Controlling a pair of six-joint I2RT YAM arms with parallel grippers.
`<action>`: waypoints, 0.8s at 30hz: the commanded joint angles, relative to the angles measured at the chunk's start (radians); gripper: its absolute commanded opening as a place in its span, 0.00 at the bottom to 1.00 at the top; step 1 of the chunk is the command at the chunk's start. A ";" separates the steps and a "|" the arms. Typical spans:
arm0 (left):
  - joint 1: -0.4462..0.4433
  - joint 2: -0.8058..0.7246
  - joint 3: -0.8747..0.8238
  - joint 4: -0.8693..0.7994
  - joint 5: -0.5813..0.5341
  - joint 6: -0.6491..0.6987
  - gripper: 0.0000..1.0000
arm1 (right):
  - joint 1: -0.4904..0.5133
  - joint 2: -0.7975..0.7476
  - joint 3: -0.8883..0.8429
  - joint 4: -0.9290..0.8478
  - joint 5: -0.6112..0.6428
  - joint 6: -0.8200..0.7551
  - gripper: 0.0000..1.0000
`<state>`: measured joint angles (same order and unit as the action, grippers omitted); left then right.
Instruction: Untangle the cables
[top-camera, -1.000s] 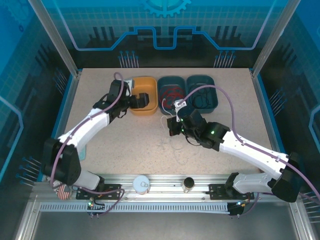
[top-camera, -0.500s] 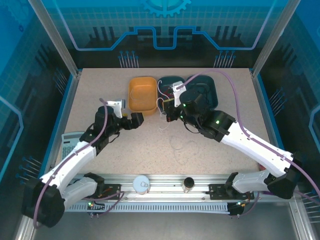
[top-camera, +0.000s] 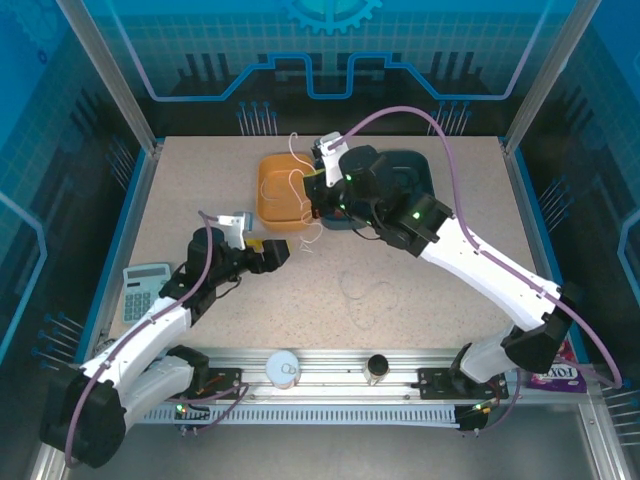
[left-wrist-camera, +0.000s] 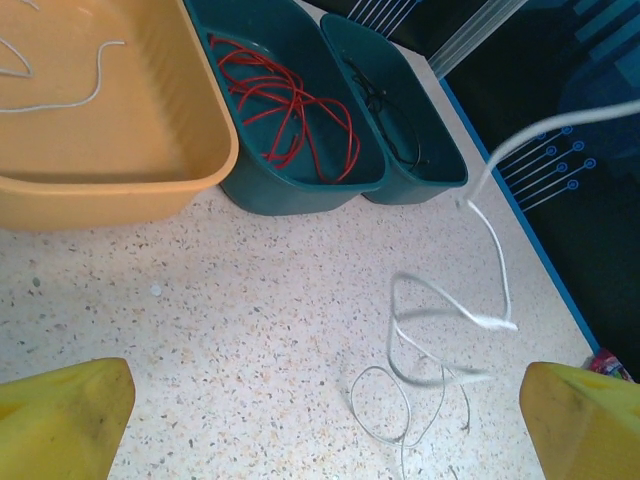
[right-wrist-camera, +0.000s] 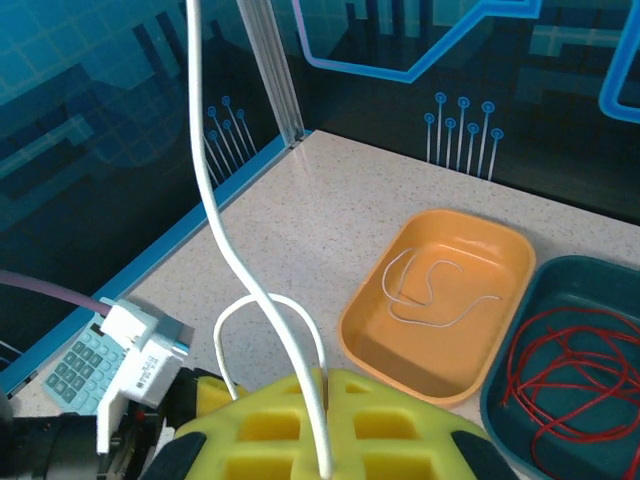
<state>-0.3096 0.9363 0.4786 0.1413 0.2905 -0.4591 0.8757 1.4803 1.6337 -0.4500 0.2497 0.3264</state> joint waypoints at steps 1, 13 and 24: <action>-0.003 -0.016 -0.026 0.082 0.045 -0.069 0.99 | -0.012 0.035 0.066 -0.013 -0.033 -0.031 0.03; -0.012 0.091 -0.044 0.231 0.074 -0.186 0.66 | -0.011 0.086 0.131 0.008 -0.087 -0.011 0.03; -0.026 0.163 -0.052 0.249 0.081 -0.204 0.53 | -0.013 0.081 0.144 0.014 -0.076 -0.016 0.03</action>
<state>-0.3305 1.0874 0.4423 0.3515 0.3466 -0.6544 0.8749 1.5593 1.7313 -0.4492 0.1749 0.3130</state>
